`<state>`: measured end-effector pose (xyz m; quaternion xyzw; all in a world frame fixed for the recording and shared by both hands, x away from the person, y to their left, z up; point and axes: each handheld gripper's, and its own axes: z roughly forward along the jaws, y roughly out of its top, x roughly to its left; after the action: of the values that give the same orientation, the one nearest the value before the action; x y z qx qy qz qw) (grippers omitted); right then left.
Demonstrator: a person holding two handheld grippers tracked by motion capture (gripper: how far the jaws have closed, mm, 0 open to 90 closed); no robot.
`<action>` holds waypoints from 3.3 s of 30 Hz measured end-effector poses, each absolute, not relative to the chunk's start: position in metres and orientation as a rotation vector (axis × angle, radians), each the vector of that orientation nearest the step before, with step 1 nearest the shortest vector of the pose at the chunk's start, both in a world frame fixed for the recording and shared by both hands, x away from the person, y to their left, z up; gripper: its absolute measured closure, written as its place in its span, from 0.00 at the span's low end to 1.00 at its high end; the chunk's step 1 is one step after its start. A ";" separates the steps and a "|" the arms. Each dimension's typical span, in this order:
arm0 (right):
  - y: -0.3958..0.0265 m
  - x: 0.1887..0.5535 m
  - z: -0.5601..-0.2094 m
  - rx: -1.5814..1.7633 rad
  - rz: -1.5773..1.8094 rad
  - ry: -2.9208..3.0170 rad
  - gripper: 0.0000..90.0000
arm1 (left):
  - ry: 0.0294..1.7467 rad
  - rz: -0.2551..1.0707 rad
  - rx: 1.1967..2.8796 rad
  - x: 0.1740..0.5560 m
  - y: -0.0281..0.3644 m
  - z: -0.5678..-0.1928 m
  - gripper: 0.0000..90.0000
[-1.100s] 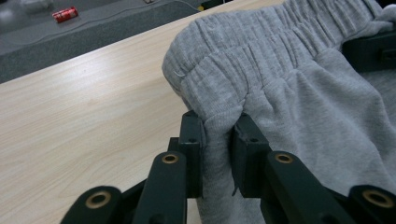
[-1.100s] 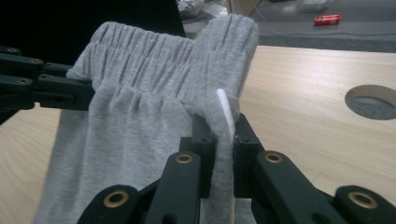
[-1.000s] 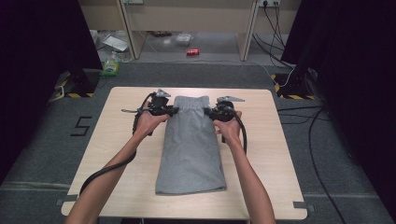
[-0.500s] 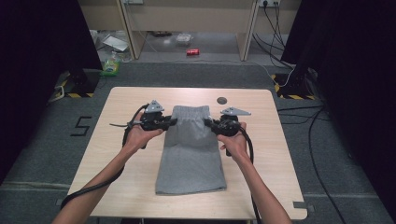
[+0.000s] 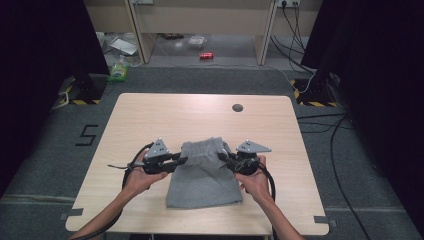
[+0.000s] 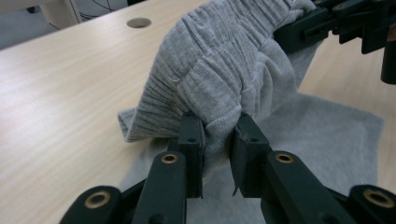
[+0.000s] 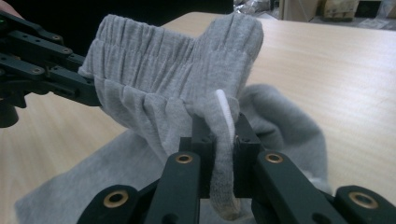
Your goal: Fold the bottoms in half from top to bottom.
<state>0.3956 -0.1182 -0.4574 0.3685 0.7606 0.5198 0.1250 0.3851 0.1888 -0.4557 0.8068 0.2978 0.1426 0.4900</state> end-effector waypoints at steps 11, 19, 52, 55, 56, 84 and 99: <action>-0.119 0.370 -0.472 1.065 1.468 2.276 0.84 | 0.722 0.266 1.967 0.371 0.192 -0.475 0.76; -0.125 0.358 -0.465 1.064 1.495 2.284 0.69 | 0.691 0.230 1.967 0.362 0.192 -0.471 0.66; -0.096 0.337 -0.500 0.925 1.211 2.592 0.78 | 0.971 0.293 1.963 0.383 0.231 -0.486 0.52; -0.095 0.335 -0.502 0.923 1.205 2.594 0.78 | 0.984 0.294 1.985 0.383 0.230 -0.492 0.50; -0.094 0.336 -0.501 0.929 1.200 2.592 0.77 | 0.987 0.294 1.986 0.383 0.230 -0.495 0.50; -0.035 0.442 -0.447 0.870 1.253 2.493 0.50 | 0.949 0.402 2.080 0.373 0.225 -0.522 0.42; -0.012 0.476 -0.460 0.923 1.308 2.618 0.64 | 0.945 0.400 2.080 0.373 0.225 -0.522 0.42</action>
<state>0.4758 -0.0120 -0.4601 0.3006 0.8526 0.4260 0.0363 0.3730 0.2254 -0.5217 0.8221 0.3736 0.1583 0.3994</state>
